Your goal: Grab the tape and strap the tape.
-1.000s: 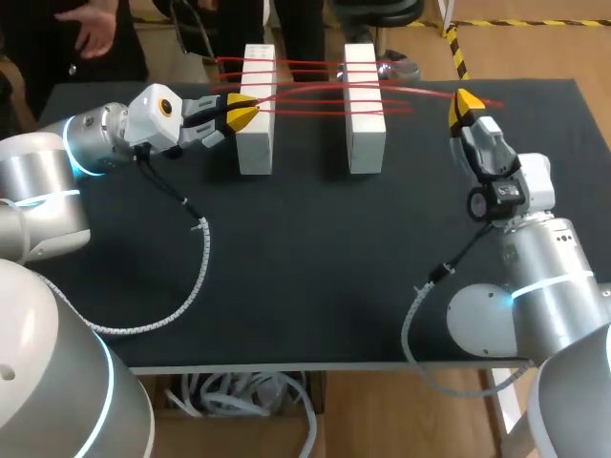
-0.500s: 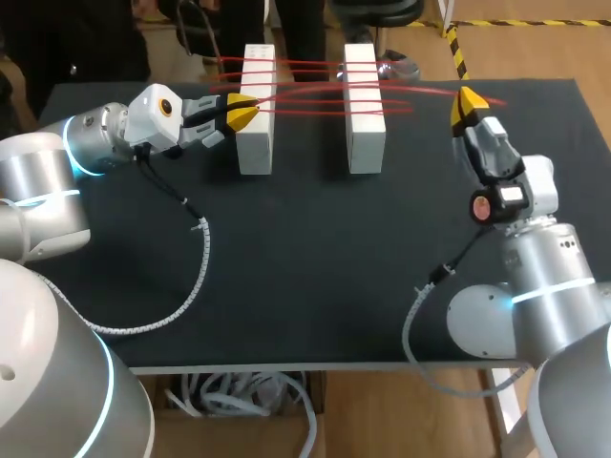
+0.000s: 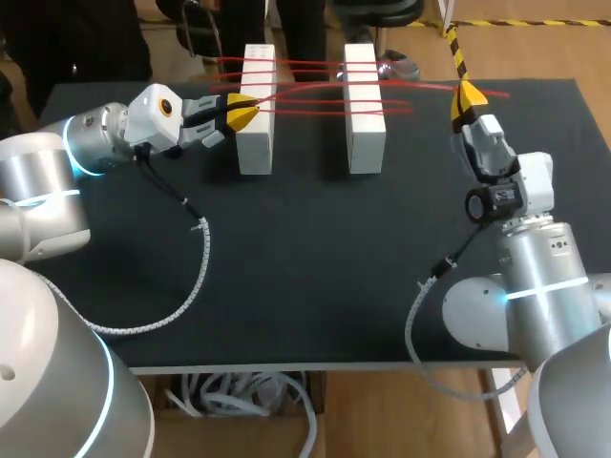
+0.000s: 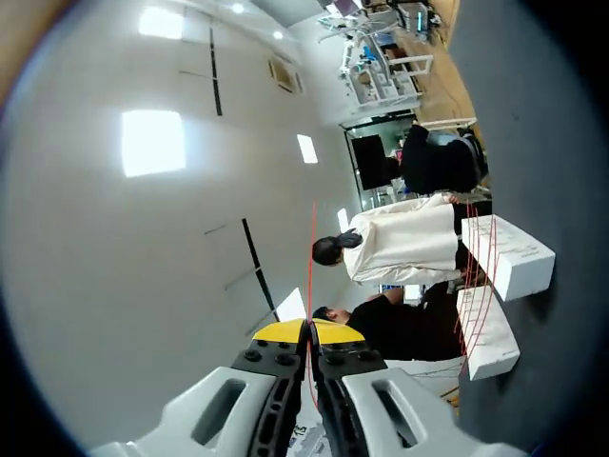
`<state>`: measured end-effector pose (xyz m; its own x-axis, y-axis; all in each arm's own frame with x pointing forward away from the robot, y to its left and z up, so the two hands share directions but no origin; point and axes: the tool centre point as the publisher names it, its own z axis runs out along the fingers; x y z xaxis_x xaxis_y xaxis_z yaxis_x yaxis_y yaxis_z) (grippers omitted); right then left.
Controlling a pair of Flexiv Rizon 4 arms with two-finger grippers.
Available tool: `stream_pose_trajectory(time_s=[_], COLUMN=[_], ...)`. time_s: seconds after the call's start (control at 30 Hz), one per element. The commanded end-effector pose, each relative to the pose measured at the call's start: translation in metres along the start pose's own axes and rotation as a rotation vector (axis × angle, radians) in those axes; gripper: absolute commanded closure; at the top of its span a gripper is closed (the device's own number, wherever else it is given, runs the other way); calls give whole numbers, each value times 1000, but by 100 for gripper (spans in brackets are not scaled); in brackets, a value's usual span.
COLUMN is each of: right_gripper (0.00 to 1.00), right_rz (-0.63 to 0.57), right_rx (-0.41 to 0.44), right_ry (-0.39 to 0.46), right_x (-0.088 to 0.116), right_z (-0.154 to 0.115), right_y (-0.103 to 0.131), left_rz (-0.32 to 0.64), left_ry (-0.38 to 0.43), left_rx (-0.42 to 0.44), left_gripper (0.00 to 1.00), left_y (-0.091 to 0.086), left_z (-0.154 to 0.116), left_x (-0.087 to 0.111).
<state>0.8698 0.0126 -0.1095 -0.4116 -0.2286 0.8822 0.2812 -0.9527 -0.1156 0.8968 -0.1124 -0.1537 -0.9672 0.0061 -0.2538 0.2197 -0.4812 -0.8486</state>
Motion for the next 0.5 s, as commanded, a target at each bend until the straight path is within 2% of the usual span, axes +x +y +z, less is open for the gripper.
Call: stream_pose_trajectory(time_s=[0.03,0.1,0.5], right_gripper=[100,100,100], right_rz=[-44,-79,-221], right_rx=[3,6,-2], right_ry=[195,217,193], right_x=[-19,-22,-47], right_z=[-5,-5,0], right_y=[-1,-1,2], left_rz=[0,0,0], left_ry=[0,0,0], left_rx=[0,0,0], left_gripper=[100,100,100], left_y=[0,0,0], left_z=[0,0,0], left_x=[0,0,0])
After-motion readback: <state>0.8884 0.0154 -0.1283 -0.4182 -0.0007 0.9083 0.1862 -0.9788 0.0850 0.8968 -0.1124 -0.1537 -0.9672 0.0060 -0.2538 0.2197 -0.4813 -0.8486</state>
